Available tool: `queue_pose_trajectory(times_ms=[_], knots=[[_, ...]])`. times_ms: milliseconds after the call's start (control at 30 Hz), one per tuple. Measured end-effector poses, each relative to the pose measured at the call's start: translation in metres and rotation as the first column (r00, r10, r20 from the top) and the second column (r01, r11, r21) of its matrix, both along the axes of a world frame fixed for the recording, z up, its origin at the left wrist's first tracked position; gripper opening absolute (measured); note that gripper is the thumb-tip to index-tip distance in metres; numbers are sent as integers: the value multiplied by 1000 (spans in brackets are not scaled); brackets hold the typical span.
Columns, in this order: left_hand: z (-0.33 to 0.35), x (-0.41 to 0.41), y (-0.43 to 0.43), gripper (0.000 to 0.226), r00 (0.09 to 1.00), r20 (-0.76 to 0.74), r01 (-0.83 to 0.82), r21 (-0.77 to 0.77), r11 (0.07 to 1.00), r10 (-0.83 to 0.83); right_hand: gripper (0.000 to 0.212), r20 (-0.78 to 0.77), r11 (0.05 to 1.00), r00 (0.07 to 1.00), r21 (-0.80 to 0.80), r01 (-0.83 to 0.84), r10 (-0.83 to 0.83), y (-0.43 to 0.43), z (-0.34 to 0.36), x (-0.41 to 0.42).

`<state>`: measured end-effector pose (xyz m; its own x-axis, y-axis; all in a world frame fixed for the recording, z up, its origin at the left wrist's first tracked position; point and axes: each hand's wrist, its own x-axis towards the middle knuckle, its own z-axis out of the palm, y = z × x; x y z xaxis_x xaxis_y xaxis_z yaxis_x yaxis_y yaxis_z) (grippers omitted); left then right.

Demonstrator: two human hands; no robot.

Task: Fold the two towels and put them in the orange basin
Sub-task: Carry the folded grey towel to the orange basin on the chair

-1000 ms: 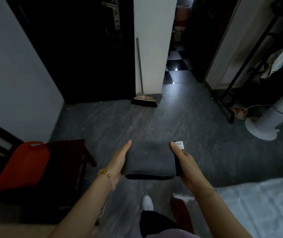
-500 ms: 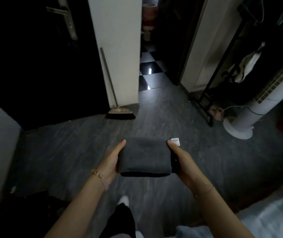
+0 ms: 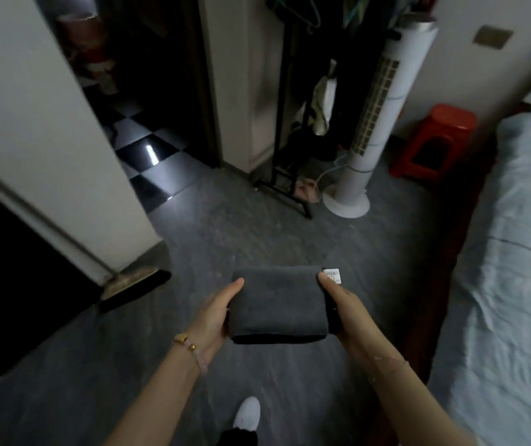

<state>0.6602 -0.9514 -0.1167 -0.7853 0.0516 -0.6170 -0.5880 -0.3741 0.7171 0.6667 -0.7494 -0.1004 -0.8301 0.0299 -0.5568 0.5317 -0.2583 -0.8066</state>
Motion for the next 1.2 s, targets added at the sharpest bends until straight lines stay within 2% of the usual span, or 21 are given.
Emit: queue_pose_trajectory(times_ms=[100, 233, 433, 567, 667, 767, 900, 1033, 1100, 1200], knots=[[2, -46, 4, 25, 988, -10, 154, 1, 988, -154, 26, -4, 994, 994, 13, 112, -112, 4, 0, -22], [-2, -93, 28, 24, 949, 5, 314, 0, 949, -314, 32, 14, 969, 969, 24, 246, -246, 20, -3, -36], [-8, -150, 84, 25, 891, 8, 453, -5, 891, -453, 36, 28, 911, 911, 43, 411, -412, 60, -9, -63], [-12, -195, 128, 28, 879, -9, 476, -23, 879, -477, 39, 27, 879, 879, 19, 476, -476, 96, -18, -97], [-16, -234, 162, 18, 881, -9, 473, -36, 880, -474, 49, 38, 861, 860, 7, 509, -509, 127, -25, -133], [-9, -277, 198, 13, 873, -13, 486, -53, 872, -487, 49, 53, 853, 852, -23, 522, -520, 162, -25, -174], [0, -337, 250, 16, 869, -25, 491, -71, 868, -494, 66, 27, 862, 862, -2, 506, -506, 212, -19, -232], [1, -392, 297, 26, 860, -59, 505, -52, 862, -507, 47, -13, 855, 855, 8, 519, -519, 259, -9, -283], [1, -415, 317, 29, 848, -68, 523, -49, 851, -525, 46, -18, 846, 846, 5, 533, -533, 279, -7, -303], [1, -450, 351, 21, 845, -85, 527, -40, 849, -528, 47, -16, 830, 830, 20, 557, -557, 312, -7, -335]])
